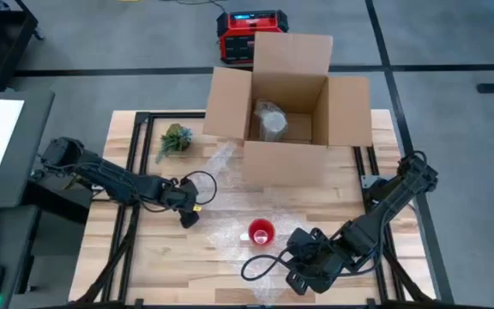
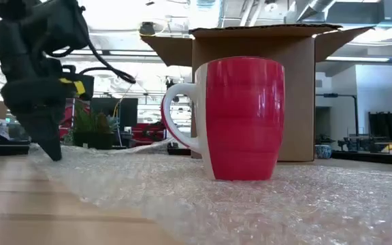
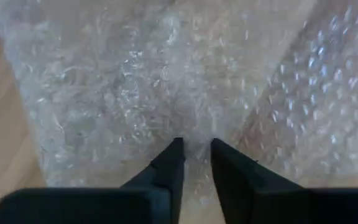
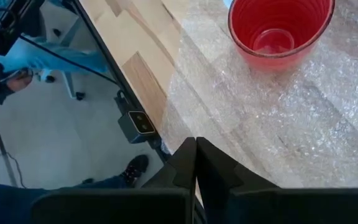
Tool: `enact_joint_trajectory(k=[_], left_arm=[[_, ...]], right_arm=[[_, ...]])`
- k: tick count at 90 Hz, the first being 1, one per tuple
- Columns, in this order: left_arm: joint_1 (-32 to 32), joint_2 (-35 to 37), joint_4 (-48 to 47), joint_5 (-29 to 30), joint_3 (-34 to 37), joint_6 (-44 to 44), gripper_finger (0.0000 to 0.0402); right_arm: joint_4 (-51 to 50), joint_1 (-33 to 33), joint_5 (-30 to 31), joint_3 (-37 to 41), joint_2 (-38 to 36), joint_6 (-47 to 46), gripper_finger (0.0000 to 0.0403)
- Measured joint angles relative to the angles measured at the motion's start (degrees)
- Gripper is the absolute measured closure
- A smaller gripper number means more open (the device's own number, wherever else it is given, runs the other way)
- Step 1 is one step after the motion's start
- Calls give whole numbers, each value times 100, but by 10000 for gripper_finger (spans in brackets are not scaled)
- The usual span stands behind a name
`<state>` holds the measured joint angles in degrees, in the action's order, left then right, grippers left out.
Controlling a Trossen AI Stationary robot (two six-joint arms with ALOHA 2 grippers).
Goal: Wrap mug
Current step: Wrap the red mug in the bubble wrap
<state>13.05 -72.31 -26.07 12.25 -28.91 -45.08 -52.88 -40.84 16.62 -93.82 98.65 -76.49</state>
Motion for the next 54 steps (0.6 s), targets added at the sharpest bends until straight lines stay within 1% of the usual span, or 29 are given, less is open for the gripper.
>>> enact_joint_trajectory(k=[7,23,33,54], left_arm=[[-4,0,16,26,-30,-15,395],[-4,11,-107,149,-279,-10,401],[86,24,-206,157,-669,155,401],[582,122,-318,155,-1582,609,402]], right_arm=[[5,0,0,0,0,-4,403],[92,0,0,0,0,-9,403],[191,0,-1,0,0,-12,403],[225,0,6,-115,-11,27,403]])
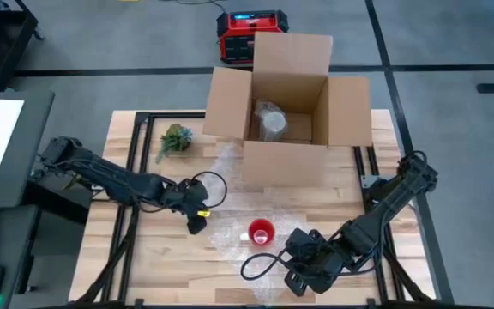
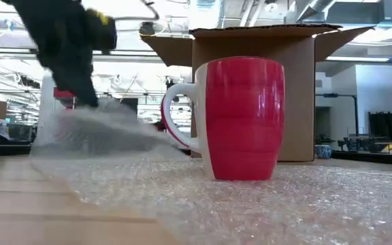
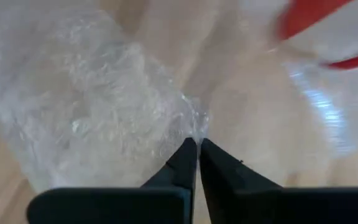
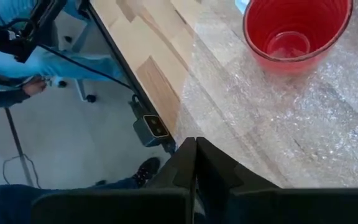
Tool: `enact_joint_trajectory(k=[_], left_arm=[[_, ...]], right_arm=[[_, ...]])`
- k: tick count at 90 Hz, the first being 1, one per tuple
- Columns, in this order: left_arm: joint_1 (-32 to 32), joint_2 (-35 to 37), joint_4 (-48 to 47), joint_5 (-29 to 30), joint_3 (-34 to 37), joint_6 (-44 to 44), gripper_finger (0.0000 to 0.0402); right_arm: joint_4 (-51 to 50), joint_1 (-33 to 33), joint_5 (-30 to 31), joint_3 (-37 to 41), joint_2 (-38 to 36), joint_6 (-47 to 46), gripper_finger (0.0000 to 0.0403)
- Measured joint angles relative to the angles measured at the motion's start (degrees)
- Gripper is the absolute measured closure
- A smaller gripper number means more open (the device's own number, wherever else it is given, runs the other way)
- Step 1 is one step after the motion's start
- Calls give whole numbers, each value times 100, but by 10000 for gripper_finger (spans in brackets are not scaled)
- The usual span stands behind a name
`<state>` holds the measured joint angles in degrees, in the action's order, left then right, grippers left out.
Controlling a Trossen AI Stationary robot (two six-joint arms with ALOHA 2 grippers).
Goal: Wrap mug
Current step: Wrap the red mug in the bubble wrap
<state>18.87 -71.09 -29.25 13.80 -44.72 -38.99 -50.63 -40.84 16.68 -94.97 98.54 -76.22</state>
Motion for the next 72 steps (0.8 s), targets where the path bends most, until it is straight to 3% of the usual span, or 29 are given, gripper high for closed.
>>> enact_joint_trajectory(k=[39,72], left_arm=[[999,7,432,-160,-1280,425,402],[1273,-31,963,-114,-1463,376,402]], right_arm=[[-10,139,327,-603,-11,760,403],[-11,177,344,-687,-13,978,403]])
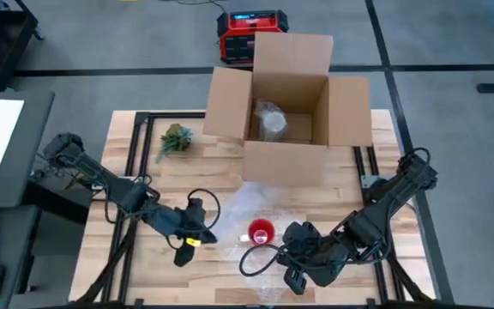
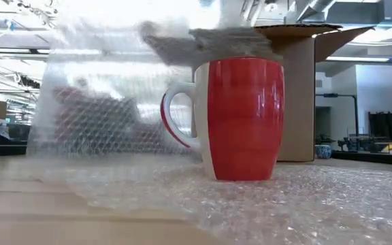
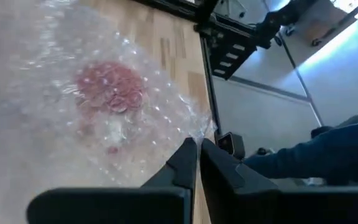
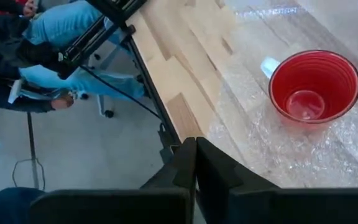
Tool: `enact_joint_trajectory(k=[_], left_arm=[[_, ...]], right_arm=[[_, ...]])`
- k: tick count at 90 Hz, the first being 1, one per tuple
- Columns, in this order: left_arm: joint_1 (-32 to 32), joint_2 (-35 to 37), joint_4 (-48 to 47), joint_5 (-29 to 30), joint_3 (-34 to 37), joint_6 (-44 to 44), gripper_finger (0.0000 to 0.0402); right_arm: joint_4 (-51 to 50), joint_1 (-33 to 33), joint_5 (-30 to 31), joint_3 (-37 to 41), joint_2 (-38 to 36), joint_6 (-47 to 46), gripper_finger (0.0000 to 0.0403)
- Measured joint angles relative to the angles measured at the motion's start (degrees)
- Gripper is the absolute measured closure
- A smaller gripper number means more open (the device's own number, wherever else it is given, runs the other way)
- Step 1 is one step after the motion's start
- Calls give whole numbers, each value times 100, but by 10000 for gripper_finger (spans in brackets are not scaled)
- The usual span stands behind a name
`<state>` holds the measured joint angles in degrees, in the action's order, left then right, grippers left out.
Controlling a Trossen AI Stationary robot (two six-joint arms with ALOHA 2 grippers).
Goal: Wrap mug
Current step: Wrap the red mug in the bubble wrap
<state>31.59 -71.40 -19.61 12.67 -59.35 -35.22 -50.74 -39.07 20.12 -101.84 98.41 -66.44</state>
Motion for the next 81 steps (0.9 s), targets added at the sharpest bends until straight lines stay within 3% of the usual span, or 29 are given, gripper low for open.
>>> enact_joint_trajectory(k=[28,43,63,81], left_arm=[[-40,-11,1002,-36,2,280,402],[-74,-160,1649,-35,2,396,402],[-85,-286,1602,-42,13,385,402],[-96,-323,1601,-50,7,352,402]], right_arm=[[-158,108,-2,0,14,-173,403],[57,278,-1,141,114,851,394],[107,399,-3,195,105,1886,311],[476,400,297,122,77,3650,228]])
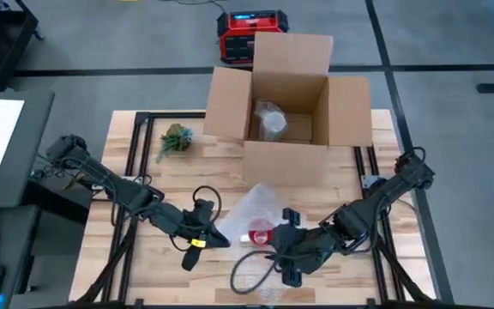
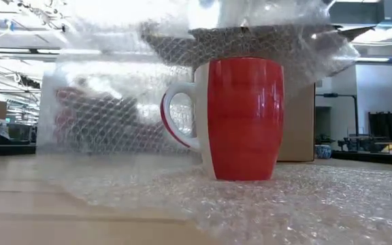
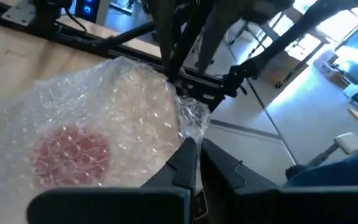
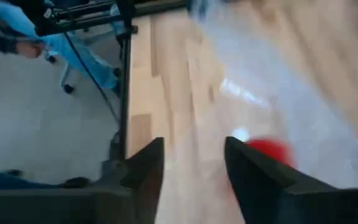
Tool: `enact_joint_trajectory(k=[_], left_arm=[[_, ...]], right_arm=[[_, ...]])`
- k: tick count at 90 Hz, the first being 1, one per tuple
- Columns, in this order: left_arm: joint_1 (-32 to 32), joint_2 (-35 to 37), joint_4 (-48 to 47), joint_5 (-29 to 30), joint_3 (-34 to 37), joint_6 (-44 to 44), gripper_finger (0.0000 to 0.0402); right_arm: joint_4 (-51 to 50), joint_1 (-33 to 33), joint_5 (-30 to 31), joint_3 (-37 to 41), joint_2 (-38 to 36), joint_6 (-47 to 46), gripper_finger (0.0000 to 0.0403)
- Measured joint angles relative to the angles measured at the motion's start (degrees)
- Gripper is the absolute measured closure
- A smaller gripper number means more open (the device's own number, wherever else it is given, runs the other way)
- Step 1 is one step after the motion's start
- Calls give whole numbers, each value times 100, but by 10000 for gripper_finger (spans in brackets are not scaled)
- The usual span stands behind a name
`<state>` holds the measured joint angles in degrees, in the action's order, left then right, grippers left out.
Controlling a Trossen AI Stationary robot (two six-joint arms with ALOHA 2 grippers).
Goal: Wrap mug
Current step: Wrap the red mug in the bubble wrap
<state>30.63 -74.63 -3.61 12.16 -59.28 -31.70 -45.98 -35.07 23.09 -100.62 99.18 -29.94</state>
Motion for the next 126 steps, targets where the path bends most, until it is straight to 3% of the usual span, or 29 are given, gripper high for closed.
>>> enact_joint_trajectory(k=[14,38,48,57,62,67,96,126], left_arm=[[-4,-39,3,0,0,-32,402],[-35,-42,64,0,0,-63,402],[-54,-40,37,0,0,-64,402],[-68,-40,35,17,0,-88,402],[-68,-39,-26,15,0,-135,400],[-68,-39,-113,-7,0,-120,394],[-63,503,-1536,-227,2,-461,309],[-52,407,-1986,-162,2,-678,292]], right_arm=[[-27,39,701,16,48,811,203],[-146,513,698,192,359,1139,215],[-51,646,693,179,480,1080,247],[-48,691,637,184,525,710,313],[-39,687,487,184,502,489,364],[-50,636,336,184,441,435,389],[-341,87,-1493,20,352,239,400],[198,-368,-1616,1319,352,-636,402]])
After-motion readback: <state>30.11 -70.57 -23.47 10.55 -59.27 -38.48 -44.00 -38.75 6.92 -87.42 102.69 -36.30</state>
